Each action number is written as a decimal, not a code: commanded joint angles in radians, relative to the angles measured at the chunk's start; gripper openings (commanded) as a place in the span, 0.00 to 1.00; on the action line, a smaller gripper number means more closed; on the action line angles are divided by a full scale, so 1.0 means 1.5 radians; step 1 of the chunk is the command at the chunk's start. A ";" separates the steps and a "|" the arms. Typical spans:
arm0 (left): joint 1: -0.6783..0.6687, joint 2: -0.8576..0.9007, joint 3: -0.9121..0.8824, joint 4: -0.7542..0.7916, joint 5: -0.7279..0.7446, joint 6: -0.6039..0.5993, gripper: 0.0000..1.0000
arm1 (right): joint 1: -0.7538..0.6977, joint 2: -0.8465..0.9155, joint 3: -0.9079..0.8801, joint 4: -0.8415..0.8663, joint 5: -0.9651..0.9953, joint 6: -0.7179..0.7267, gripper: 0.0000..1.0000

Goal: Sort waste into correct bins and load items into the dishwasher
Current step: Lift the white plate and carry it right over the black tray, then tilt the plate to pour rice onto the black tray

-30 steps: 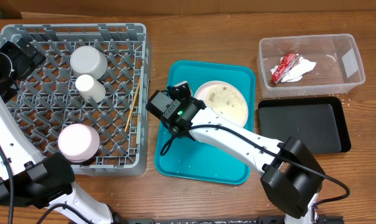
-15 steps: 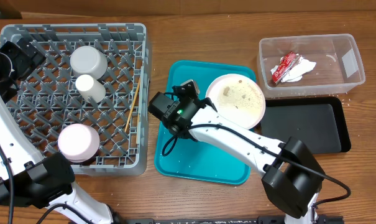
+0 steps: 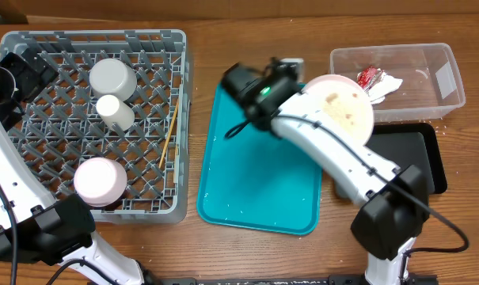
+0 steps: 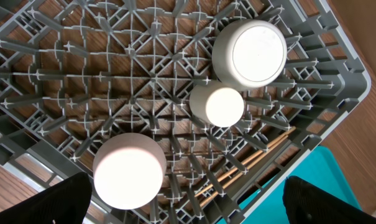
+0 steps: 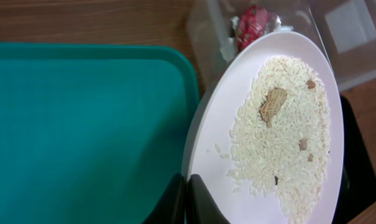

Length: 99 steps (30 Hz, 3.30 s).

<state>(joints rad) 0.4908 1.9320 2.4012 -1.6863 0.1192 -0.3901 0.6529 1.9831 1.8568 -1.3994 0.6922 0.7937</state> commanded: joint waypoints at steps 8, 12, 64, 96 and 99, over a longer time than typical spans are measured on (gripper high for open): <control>0.000 0.002 0.002 0.000 0.003 -0.007 1.00 | -0.227 -0.066 0.017 -0.002 -0.101 0.054 0.04; 0.000 0.002 0.002 0.000 0.003 -0.007 1.00 | -0.304 -0.066 0.017 -0.001 -0.180 0.099 0.04; 0.000 0.002 0.002 0.000 0.003 -0.007 1.00 | -0.659 -0.136 0.017 -0.041 -0.749 0.035 0.04; 0.000 0.002 0.002 0.000 0.003 -0.007 1.00 | -0.674 -0.135 0.014 -0.040 -0.824 -0.019 0.04; 0.000 0.002 0.002 0.000 0.003 -0.007 1.00 | -0.674 -0.135 0.013 -0.022 -0.805 -0.019 0.04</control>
<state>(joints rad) 0.4908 1.9320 2.4012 -1.6863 0.1192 -0.3901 -0.3527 1.8053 1.8572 -1.4528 -0.5377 0.7803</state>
